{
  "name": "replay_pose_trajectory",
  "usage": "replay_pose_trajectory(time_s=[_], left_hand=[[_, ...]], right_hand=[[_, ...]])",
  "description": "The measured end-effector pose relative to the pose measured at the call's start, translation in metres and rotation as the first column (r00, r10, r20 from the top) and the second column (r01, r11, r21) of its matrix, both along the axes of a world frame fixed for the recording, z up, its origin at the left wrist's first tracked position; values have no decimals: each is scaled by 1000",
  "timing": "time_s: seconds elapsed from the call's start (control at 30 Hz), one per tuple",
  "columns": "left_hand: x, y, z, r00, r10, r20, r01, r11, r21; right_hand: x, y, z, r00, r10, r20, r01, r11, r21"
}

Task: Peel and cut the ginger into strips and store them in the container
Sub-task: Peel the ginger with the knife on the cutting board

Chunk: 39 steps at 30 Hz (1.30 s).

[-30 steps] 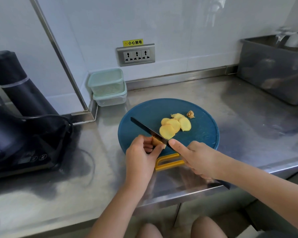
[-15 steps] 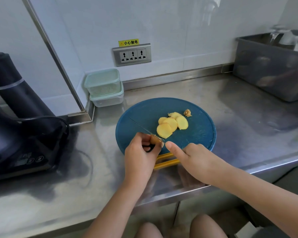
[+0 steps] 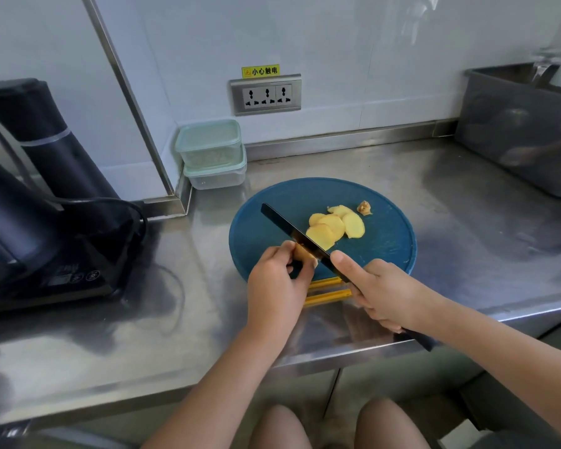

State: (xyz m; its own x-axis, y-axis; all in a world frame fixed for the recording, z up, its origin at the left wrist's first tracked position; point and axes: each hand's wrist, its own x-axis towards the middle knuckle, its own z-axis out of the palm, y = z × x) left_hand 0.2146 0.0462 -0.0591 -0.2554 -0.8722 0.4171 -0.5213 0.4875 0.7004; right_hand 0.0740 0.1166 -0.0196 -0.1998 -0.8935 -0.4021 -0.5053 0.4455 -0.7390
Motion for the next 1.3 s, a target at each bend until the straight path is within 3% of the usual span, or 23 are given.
replay_pose_trajectory(time_s=[0.13,0.23,0.57,0.67,0.93,1.3], left_hand=[[0,0,1,1000,5,-8,-5,1000,14],[0,1,2,1000,7,-17,-6,1000,29],[1,0,1,1000,-3,-13,4,1000,4],[1,-1,1,1000,-4,15,4,1000,-23],[0,-5,-4,999,23,43,-23,1000,-15],[-1,-5,-3,998,10,54,-9,1000,-21]], right_hand=[[2,3,5,995,-1,-102,-2,1000,-28],[5,1,3,998,-39,-40,38,999,-35],[10,3,6,993,-47,-107,41,998,-55],[15,6,6,960,-40,-277,14,995,-97],[23,7,-2,877,28,-480,-86,991,-98],[26,4,5,876,26,-481,-90,990,-111]])
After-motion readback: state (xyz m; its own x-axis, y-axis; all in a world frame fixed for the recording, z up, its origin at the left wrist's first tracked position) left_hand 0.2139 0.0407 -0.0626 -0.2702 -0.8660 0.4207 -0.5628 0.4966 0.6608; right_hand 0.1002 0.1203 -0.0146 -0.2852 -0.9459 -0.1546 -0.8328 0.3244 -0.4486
